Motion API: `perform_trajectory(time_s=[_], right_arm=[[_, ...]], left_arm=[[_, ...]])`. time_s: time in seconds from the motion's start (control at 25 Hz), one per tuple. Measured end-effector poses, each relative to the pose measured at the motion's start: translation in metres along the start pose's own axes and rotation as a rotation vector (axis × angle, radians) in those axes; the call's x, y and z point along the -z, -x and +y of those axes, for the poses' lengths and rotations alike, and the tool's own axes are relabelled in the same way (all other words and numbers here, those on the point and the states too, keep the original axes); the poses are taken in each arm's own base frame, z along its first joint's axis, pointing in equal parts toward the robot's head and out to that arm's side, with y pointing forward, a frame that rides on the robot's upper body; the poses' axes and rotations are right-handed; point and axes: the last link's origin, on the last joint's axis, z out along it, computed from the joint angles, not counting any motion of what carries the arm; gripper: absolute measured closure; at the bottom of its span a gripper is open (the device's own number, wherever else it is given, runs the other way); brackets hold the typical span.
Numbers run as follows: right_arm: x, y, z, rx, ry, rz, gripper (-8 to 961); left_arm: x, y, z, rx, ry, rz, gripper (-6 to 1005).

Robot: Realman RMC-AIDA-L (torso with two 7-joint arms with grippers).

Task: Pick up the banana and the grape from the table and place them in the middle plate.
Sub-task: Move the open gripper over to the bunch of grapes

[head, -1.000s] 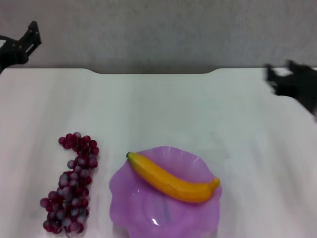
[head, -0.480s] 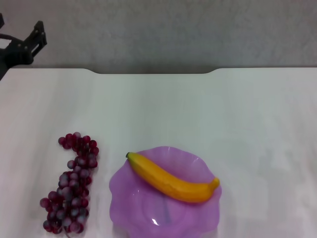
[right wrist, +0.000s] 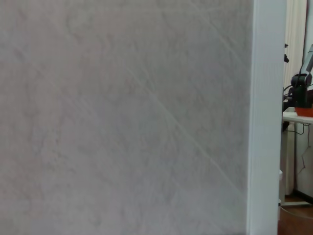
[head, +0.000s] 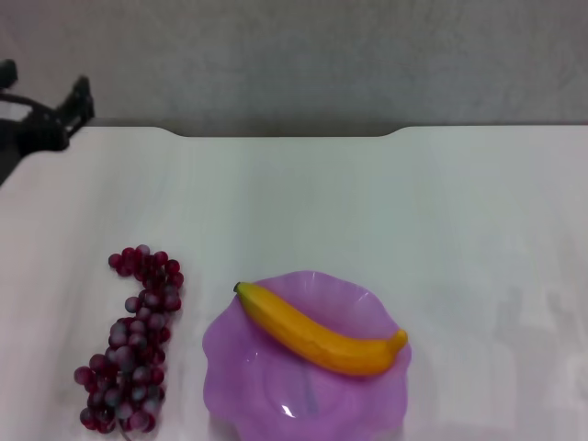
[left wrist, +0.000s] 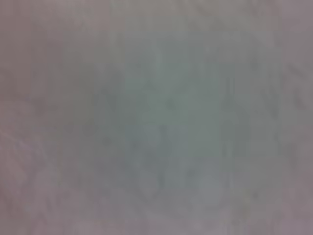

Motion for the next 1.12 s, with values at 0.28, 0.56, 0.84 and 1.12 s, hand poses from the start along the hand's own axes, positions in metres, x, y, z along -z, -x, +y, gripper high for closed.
perform_trajectory(time_s=[0.28,0.56,0.84,1.12], right_arm=[[-0.001,0.003,0.013,0.002,0.046,-0.01,432],[-0.003,0.006,0.022,0.005,0.077,-0.019,433],[-0.004,0.01,0.03,0.002,0.102,-0.033,433],[-0.006,0.011,0.032,0.004,0.11,-0.031,433]], left_arm=[[0.003,-0.008,0.012,-0.075,0.088,-0.274,216],[0.002,-0.019,0.022,-0.082,0.154,-0.543,217],[-0.012,-0.002,0.029,-0.073,0.175,-0.797,217],[-0.029,0.033,0.023,-0.044,0.152,-0.988,218]])
